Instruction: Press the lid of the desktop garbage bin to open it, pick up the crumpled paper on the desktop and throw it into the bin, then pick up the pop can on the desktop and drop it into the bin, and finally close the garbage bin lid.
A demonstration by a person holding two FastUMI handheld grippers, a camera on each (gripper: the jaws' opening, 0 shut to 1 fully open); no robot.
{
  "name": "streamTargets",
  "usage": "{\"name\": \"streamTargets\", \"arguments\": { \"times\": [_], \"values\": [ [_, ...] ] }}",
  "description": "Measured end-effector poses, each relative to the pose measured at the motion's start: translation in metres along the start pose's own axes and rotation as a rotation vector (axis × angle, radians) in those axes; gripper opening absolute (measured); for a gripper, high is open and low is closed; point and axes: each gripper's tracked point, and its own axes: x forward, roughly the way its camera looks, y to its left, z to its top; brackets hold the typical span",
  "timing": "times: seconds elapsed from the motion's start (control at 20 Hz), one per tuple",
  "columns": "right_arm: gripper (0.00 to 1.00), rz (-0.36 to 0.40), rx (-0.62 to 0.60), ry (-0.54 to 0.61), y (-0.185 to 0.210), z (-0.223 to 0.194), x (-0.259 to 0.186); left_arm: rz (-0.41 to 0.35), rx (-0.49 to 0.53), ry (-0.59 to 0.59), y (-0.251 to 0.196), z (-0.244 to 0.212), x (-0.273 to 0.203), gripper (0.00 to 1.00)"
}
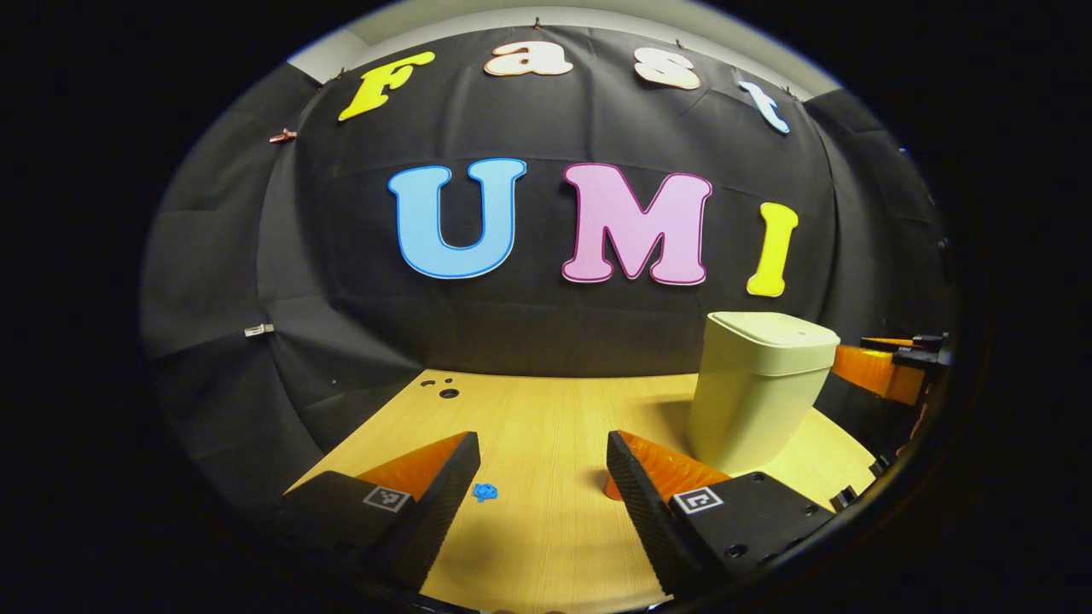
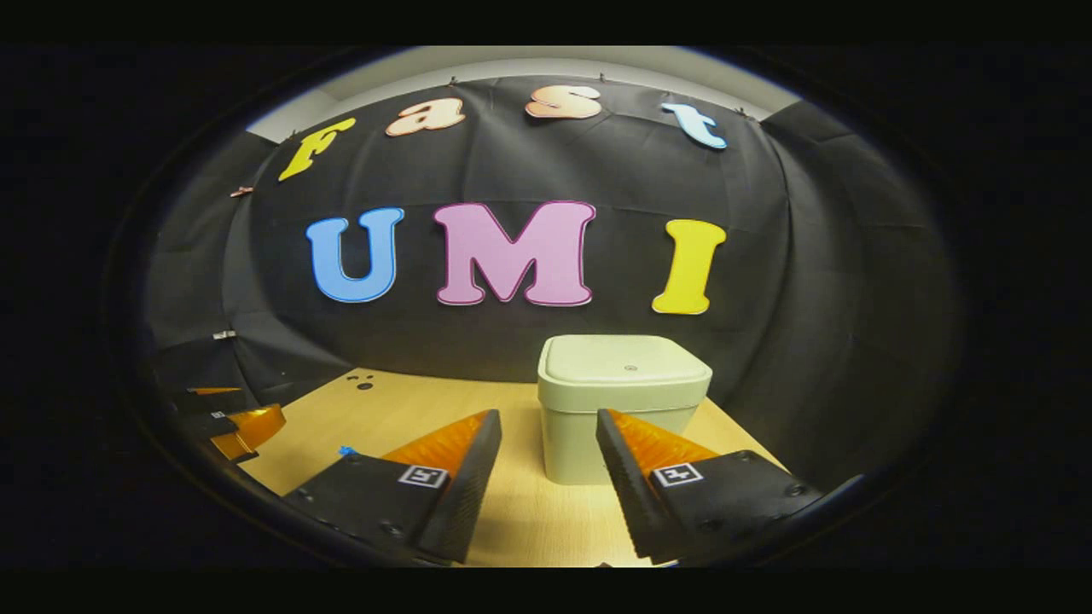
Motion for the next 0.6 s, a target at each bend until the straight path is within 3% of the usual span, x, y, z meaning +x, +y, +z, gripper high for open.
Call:
{"name": "streamTargets", "arguments": {
  "times": [0.05, 0.3, 0.35, 0.4, 0.55, 0.6],
  "values": [
    [0.63, 0.004, -0.002, 0.002, 0.001, 0.0, 0.0, -0.003, 0.001, 0.001, -0.001, 0.0, 0.001, 0.96],
    [0.37, 0.027, 0.005, 0.011, 0.006, 0.0, 0.005, -0.018, -0.001, 0.004, -0.007, 0.001, 0.006, 0.96],
    [0.26, 0.033, 0.011, 0.017, 0.008, -0.001, 0.007, -0.021, 0.001, 0.003, -0.008, 0.002, 0.008, 0.96],
    [0.27, 0.036, 0.016, 0.023, 0.009, -0.002, 0.008, -0.026, 0.004, 0.002, -0.009, 0.002, 0.009, 0.96],
    [0.11, 0.05, -0.005, 0.017, 0.015, 0.001, 0.011, -0.035, 0.012, 0.002, -0.011, 0.003, 0.012, 0.96],
    [0.11, 0.042, -0.016, 0.015, 0.014, 0.002, 0.01, -0.037, 0.012, 0.003, -0.01, 0.002, 0.014, 0.96]
  ]
}}
